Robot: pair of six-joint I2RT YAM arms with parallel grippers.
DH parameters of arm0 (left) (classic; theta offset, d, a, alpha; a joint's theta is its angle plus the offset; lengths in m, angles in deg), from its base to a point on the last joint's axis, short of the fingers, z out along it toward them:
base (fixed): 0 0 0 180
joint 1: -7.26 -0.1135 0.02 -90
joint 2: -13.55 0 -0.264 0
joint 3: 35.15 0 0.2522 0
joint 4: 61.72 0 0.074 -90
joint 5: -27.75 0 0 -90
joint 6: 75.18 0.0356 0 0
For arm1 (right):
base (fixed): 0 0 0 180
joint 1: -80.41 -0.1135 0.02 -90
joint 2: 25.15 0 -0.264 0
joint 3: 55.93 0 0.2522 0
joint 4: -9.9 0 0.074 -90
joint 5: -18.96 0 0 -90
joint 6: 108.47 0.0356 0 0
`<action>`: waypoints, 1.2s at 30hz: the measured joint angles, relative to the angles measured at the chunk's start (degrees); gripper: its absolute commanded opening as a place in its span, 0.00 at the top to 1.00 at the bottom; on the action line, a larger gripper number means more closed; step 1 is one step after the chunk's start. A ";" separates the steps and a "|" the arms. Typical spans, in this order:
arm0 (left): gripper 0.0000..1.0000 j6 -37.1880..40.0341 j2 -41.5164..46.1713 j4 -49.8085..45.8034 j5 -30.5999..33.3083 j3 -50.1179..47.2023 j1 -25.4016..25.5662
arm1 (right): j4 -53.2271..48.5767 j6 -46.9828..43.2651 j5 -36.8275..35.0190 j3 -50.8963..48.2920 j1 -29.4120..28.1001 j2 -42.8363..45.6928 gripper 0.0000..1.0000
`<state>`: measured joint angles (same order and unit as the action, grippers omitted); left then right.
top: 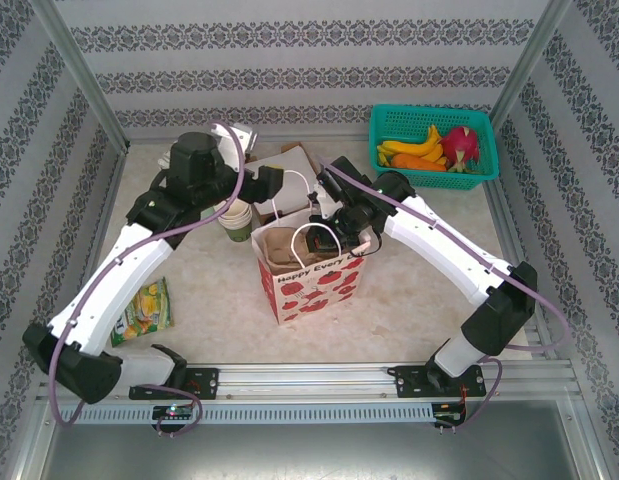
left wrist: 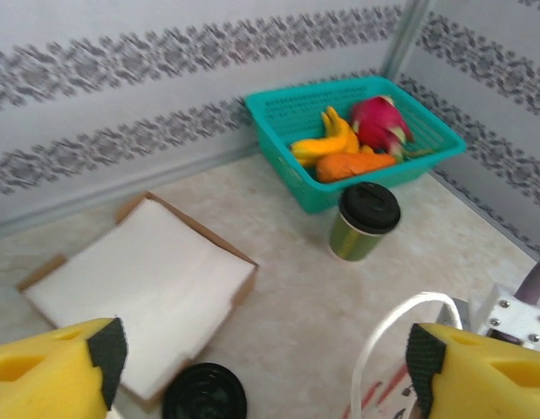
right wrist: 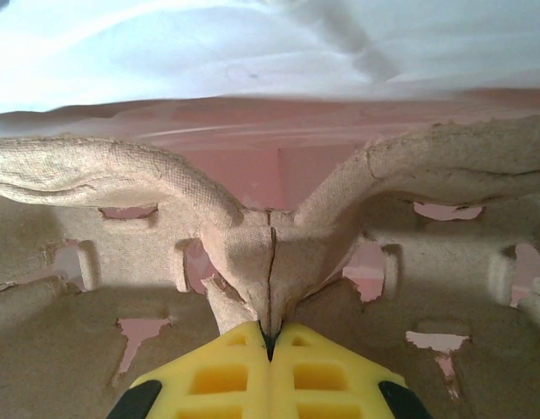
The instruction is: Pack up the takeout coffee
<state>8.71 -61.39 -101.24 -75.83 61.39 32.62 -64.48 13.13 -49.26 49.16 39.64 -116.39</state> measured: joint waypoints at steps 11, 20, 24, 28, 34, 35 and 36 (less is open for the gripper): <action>0.89 -1.66 -7.93 -5.49 -8.90 5.57 0.02 | -2.71 -1.90 -2.54 4.31 -1.75 -3.52 1.00; 1.00 -8.98 -10.10 -5.90 -3.10 6.75 0.00 | -8.94 -6.60 -3.54 6.47 -2.78 -4.94 1.00; 1.00 -12.98 -9.79 -3.34 -1.07 5.64 0.02 | -12.17 -8.74 -3.30 7.69 -3.87 -6.51 1.00; 1.00 -15.87 -9.33 -1.20 -1.42 4.17 0.02 | -14.08 -9.99 -3.28 9.29 -4.48 -8.76 1.00; 0.96 -17.11 -9.33 0.31 -5.73 4.00 0.02 | -16.55 -10.60 -3.02 15.56 -4.48 -14.01 1.00; 0.88 -17.09 -9.33 0.48 -6.12 4.00 0.02 | -16.92 -10.60 -3.02 16.24 -4.48 -14.73 1.00; 0.85 -16.92 -9.33 0.55 -6.40 4.00 0.02 | -17.27 -10.60 -2.99 16.68 -4.48 -15.23 1.00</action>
<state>-8.21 -70.72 -100.69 -82.24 65.39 32.64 -81.75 2.53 -52.26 65.84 35.16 -131.62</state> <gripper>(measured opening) 0.081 0.062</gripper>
